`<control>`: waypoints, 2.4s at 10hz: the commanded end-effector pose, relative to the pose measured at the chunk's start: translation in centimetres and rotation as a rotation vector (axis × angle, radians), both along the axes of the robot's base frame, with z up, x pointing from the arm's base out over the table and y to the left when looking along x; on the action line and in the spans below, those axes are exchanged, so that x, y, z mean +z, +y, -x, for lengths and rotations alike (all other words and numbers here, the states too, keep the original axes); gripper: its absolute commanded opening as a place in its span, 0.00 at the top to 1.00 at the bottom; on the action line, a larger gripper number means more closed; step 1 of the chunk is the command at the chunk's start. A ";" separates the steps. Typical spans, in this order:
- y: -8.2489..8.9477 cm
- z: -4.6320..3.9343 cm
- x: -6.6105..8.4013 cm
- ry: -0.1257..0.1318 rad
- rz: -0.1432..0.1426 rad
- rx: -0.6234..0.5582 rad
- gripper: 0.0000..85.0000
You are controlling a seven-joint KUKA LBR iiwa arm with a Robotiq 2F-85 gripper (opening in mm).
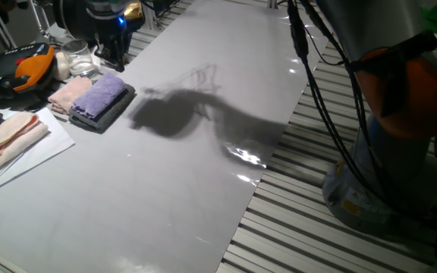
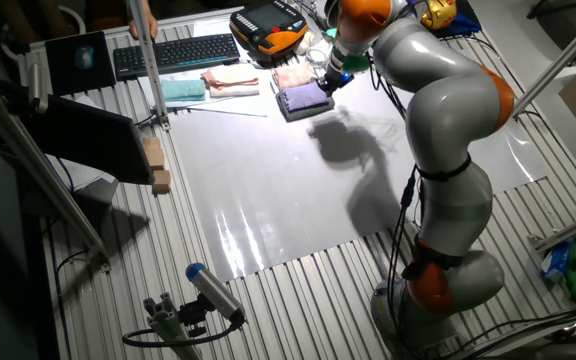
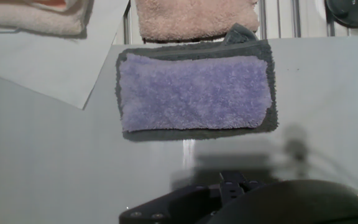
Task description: Clean the table with a cloth
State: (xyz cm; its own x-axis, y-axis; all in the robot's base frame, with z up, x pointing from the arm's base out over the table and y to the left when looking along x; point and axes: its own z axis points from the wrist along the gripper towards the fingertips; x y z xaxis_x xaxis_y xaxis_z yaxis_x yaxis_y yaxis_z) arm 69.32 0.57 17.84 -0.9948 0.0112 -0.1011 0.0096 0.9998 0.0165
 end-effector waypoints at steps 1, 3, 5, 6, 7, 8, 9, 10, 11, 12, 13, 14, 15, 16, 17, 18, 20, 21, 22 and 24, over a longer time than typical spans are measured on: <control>0.1 0.01 0.0 -0.012 0.006 -0.014 1.00; 0.1 0.01 0.0 -0.023 0.005 -0.025 1.00; 0.1 0.01 0.0 -0.023 0.002 -0.034 1.00; 0.1 -0.04 0.0 -0.024 0.003 -0.039 1.00; 0.0 -0.23 -0.2 -0.027 0.003 -0.042 1.00; 0.0 -0.56 -0.3 -0.029 0.000 -0.048 1.00; -0.2 -0.90 -0.3 -0.029 0.003 -0.051 1.00; -0.3 -1.16 -0.2 -0.024 -0.003 -0.054 1.00; 0.2 -1.48 -0.1 -0.021 -0.006 -0.062 1.00; 0.9 -2.03 0.0 -0.015 0.007 -0.075 1.00; 1.4 -2.53 -0.2 -0.009 0.016 -0.078 1.00; 1.5 -3.04 -0.8 -0.009 0.010 -0.078 1.00; 1.5 -3.59 -1.6 -0.019 -0.001 -0.072 1.00; 1.6 -4.03 -2.3 -0.030 -0.005 -0.068 1.00; 1.6 -4.32 -2.7 -0.039 -0.004 -0.059 1.00; 1.7 -4.51 -2.8 -0.039 0.001 -0.045 1.00; 2.1 -4.92 -3.4 -0.091 0.000 -0.008 1.00; 2.2 -5.29 -3.6 -0.132 0.008 0.004 1.00; 2.2 -5.43 -3.6 -0.132 0.020 0.009 1.00; 2.3 -5.65 -4.3 -0.126 0.022 0.005 1.00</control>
State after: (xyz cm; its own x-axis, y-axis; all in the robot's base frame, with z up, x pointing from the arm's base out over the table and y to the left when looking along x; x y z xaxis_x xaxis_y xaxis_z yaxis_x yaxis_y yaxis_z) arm 75.02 2.89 13.44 -0.9745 0.0046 -0.2243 0.0050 1.0000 -0.0015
